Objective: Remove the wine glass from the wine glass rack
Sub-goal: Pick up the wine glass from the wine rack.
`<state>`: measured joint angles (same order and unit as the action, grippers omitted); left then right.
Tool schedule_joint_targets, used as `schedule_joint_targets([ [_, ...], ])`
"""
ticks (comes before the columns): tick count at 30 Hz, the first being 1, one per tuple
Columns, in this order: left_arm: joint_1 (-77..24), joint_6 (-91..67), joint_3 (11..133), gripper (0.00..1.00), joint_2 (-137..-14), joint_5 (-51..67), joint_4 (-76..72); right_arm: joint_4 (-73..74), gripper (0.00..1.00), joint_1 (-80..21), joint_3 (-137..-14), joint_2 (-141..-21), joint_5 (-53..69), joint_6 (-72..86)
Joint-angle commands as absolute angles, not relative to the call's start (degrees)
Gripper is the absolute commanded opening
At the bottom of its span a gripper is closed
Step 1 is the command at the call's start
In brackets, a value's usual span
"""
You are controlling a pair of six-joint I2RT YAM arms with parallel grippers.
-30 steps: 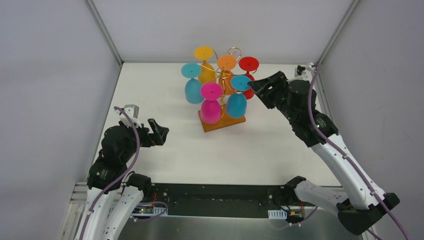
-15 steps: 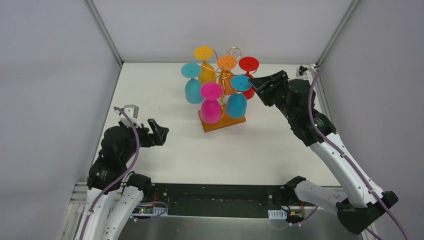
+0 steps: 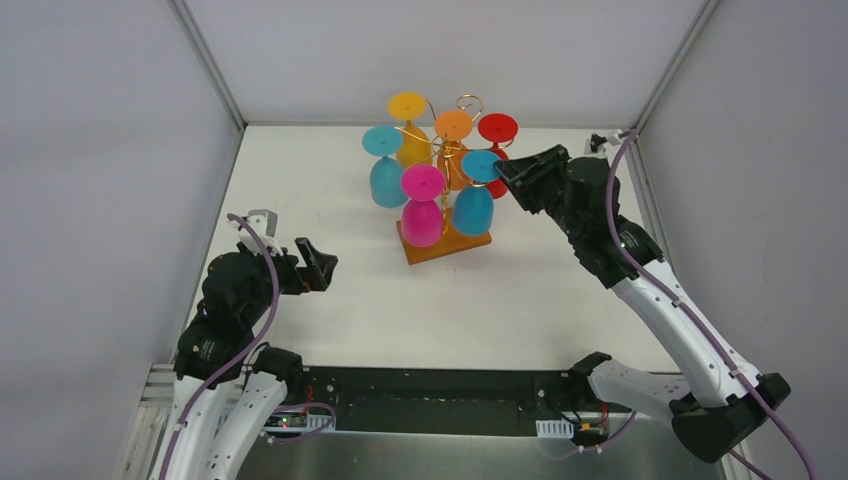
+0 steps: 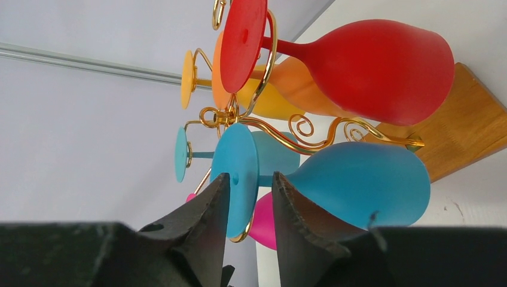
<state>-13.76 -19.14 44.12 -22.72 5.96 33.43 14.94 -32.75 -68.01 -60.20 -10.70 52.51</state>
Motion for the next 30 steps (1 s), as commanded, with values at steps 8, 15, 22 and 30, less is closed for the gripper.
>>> schedule_joint_targets([
  [8,-13.01,-19.78,43.78,1.00,-22.42,6.49,32.61,10.02,0.16,-32.46,-67.26,-60.02,-9.78,54.44],
  [15,-12.94,-19.78,43.74,1.00,-22.27,6.53,32.61,9.93,0.00,-32.49,-67.32,-59.10,-9.91,54.20],
  [22,-13.03,-19.81,43.76,0.99,-22.14,6.46,32.61,9.76,0.00,-32.50,-67.18,-57.71,-9.54,54.69],
  [30,-13.00,-19.86,43.75,1.00,-22.11,6.48,32.61,9.05,0.00,-32.51,-65.19,-54.99,-7.24,55.84],
])
